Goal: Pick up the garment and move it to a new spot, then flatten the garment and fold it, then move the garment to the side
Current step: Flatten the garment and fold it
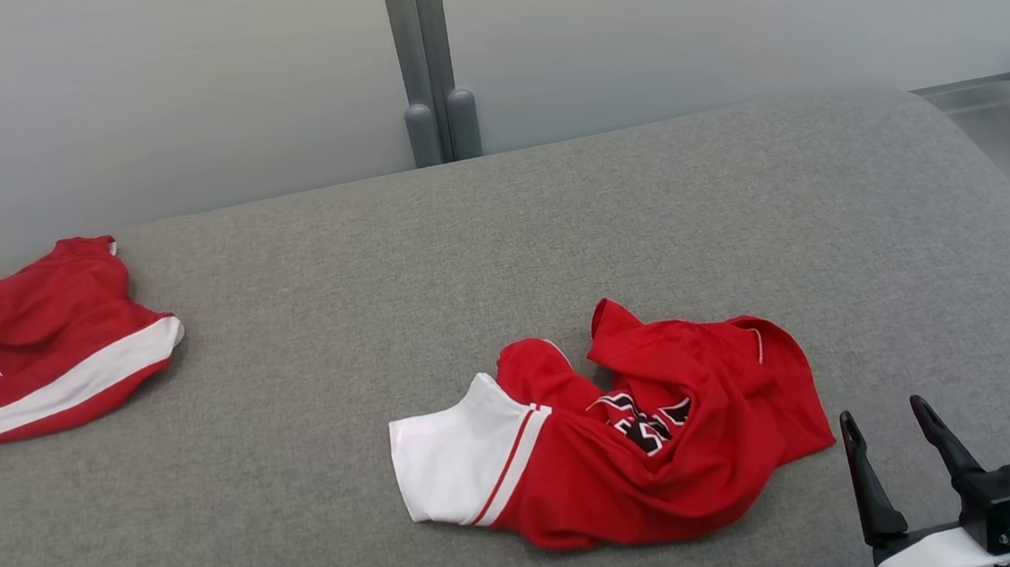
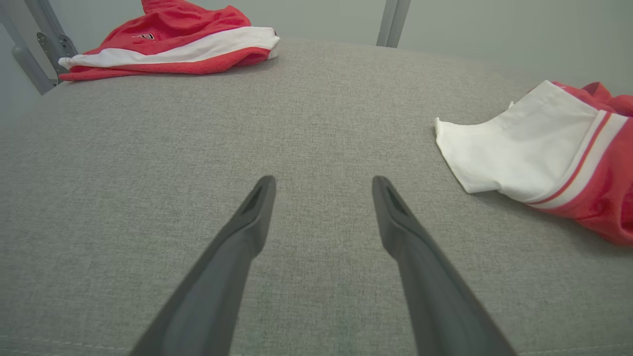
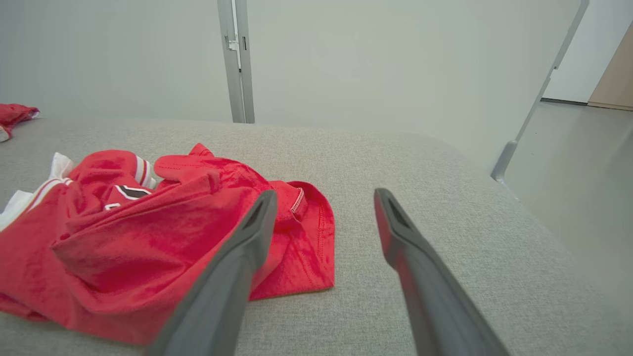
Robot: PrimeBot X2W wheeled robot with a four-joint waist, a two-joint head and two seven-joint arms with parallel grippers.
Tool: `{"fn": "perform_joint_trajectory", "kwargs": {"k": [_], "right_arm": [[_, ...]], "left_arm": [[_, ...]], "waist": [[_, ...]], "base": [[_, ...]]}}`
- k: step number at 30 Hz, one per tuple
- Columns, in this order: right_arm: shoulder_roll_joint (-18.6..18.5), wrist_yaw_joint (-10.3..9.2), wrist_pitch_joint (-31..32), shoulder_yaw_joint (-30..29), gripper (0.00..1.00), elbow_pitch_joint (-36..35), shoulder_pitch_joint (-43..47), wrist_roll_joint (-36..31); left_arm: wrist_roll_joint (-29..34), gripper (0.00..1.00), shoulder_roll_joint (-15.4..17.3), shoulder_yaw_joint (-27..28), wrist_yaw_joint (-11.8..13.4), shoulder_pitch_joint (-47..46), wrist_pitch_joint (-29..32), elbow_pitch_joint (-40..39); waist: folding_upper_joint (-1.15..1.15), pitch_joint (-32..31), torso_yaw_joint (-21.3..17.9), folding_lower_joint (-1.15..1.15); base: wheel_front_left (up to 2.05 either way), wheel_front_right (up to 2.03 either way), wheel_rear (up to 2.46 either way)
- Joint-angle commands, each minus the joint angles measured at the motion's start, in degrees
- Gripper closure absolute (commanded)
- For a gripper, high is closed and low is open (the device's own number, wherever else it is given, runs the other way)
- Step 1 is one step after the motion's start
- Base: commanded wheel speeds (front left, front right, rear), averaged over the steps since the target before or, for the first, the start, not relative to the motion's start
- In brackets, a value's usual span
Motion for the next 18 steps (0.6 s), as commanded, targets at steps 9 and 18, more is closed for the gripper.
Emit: {"fn": "perform_joint_trajectory", "kwargs": {"k": [9,18], "right_arm": [[-1.05,-0.05,-0.18,1.54,0.00,0.20,-0.85,1.42],[-0.98,-0.05,-0.18,2.11,0.00,1.05,-0.22,1.67]], "left_arm": [[3.53,0.00,-2.74,3.24,-3.04,-0.06,-0.17,0.89],[5.73,0.00,-4.65,5.34,-5.03,-0.74,-0.17,1.21]], "waist": [[0.00,0.11,1.77,0.00],[0.00,-0.07,2.53,0.00]], "base": [[0.00,0.00,0.00],[0.00,0.00,0.00]]}}
